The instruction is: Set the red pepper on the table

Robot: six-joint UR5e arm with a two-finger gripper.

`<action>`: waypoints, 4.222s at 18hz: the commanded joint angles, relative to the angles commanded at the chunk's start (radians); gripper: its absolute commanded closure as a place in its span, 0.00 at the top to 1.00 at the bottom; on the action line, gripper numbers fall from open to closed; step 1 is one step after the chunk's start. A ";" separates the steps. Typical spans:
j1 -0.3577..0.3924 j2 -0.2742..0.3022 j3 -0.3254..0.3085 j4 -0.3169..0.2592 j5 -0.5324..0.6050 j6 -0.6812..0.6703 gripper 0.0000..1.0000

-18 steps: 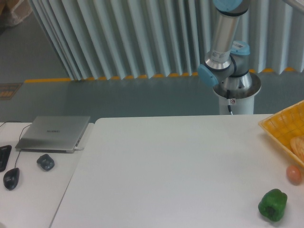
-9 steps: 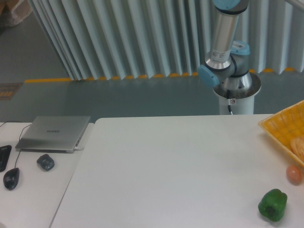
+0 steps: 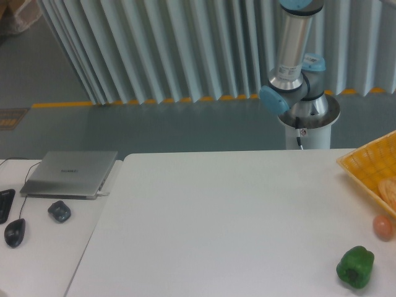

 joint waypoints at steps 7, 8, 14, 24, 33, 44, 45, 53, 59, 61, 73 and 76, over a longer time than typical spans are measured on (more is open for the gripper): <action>-0.005 -0.038 0.005 0.012 -0.003 0.000 1.00; -0.005 -0.038 0.005 0.017 0.000 0.000 1.00; -0.005 -0.068 0.049 0.057 0.000 0.000 1.00; -0.043 -0.068 0.078 0.048 0.047 0.000 1.00; -0.040 -0.065 0.009 0.048 0.058 0.061 1.00; -0.017 -0.068 -0.031 0.060 0.055 0.100 1.00; -0.018 -0.068 -0.031 0.060 0.057 0.101 1.00; -0.022 -0.046 0.009 0.048 0.060 0.109 0.43; -0.025 -0.046 0.006 0.048 0.061 0.107 0.41; -0.022 -0.046 0.000 0.051 0.057 0.103 1.00; -0.002 -0.048 -0.031 0.086 0.049 0.084 1.00; -0.006 -0.048 -0.071 0.129 0.051 0.084 1.00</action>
